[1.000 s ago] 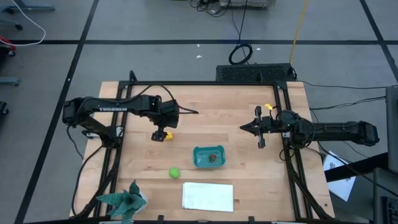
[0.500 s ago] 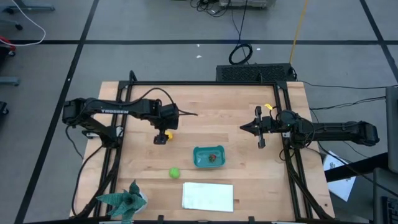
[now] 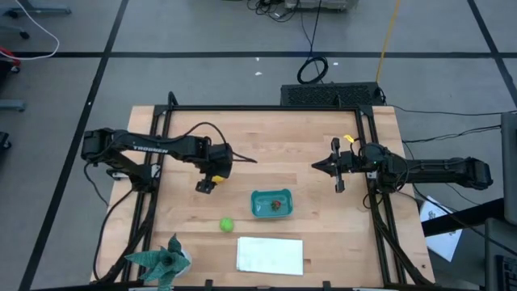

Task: Pick and placing Produce into tupperware
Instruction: Put the lemon into the green bin

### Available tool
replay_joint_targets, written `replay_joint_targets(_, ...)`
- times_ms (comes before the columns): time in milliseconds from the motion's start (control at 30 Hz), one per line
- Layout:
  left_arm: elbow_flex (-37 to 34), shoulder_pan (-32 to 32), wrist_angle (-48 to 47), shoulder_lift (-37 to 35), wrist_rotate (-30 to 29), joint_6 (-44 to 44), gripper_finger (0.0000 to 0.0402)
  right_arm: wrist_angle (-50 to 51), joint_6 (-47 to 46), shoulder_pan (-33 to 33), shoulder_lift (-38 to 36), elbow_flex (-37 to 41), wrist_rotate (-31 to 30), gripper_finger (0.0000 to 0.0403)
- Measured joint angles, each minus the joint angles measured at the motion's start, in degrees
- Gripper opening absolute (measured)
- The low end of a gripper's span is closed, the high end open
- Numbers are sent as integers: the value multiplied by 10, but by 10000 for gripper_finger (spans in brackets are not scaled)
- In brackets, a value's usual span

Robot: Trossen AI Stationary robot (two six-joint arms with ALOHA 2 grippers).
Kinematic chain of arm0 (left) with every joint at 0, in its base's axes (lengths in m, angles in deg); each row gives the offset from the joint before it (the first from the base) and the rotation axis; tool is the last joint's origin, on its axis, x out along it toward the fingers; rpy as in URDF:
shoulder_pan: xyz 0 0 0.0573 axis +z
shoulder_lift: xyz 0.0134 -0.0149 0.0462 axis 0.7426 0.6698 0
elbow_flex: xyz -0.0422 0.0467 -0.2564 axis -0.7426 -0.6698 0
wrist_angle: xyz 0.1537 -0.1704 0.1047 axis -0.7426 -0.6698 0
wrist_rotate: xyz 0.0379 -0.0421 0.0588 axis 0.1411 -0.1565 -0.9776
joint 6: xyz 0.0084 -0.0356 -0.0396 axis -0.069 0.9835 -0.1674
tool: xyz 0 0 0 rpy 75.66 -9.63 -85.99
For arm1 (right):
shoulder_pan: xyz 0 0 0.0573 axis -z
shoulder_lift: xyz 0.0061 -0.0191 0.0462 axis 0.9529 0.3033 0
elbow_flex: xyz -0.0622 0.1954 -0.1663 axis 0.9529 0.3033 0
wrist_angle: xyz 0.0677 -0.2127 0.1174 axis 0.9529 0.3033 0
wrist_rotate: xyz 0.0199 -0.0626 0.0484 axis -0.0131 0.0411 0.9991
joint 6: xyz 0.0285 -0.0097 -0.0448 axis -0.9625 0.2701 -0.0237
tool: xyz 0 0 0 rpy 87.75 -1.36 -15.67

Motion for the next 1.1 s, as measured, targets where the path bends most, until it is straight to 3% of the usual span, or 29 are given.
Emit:
replay_joint_targets(733, -9, 1, 25, 0, -26, 32, 344, 0, 0, 0, 1, 0, 0, 0)
replay_joint_targets(1100, -9, 16, 25, 0, 10, 43, 344, 0, -3, 0, 2, 0, 0, 0)
